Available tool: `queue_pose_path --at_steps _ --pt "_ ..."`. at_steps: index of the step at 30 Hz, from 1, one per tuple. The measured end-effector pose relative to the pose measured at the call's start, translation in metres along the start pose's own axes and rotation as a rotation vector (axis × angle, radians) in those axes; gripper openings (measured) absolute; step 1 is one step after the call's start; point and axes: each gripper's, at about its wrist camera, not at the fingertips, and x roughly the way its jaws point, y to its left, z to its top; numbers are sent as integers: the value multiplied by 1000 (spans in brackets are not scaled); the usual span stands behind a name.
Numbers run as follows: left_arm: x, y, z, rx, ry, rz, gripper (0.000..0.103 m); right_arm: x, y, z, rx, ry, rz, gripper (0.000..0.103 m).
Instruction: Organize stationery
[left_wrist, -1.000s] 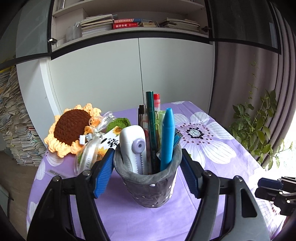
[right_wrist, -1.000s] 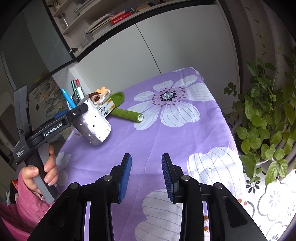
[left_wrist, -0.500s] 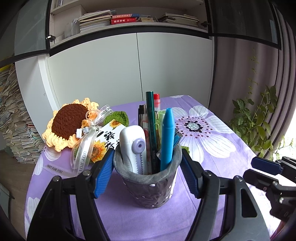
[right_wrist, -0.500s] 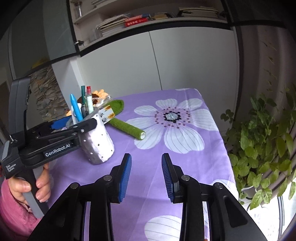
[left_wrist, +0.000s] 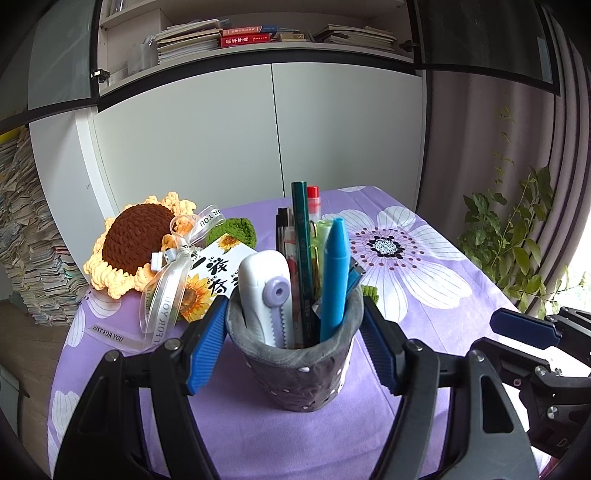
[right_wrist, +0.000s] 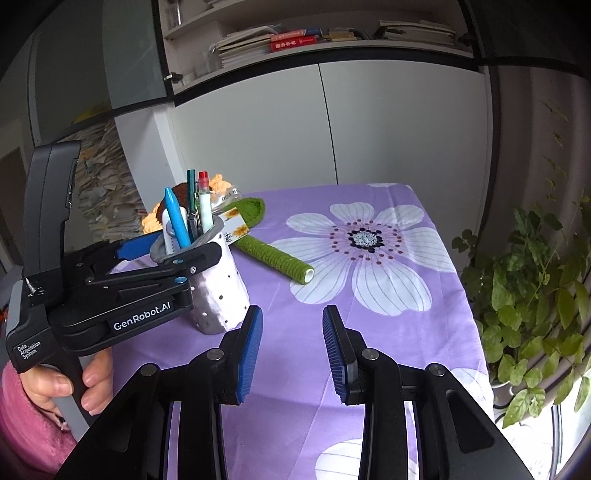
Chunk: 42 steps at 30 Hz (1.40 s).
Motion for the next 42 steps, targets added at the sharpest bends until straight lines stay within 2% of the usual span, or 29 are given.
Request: queue_pose_path --at_steps 10,14,21,28,37,40,41,42 --pt "-6 0 -3 6 4 16 71 3 6 -2 -14 15 3 34" --pt "-15 -1 -4 26 -23 62 84 2 5 -1 -5 27 -2 34" --pt "-34 8 -6 1 -34 82 91 -11 12 1 -14 16 -12 34" --pt "-85 24 -3 -52 -93 94 98 -39 27 7 -40 -26 -22 34" --pt "-173 18 5 -41 -182 141 102 -94 66 22 -87 -135 -13 34" --pt "-197 20 5 -59 -197 171 102 -120 84 24 -131 -196 -41 58" --pt "-205 22 4 -76 -204 163 102 -130 89 24 -139 -225 -57 63" --pt "-211 24 3 -89 -210 152 102 -140 93 24 -147 -256 -73 63"
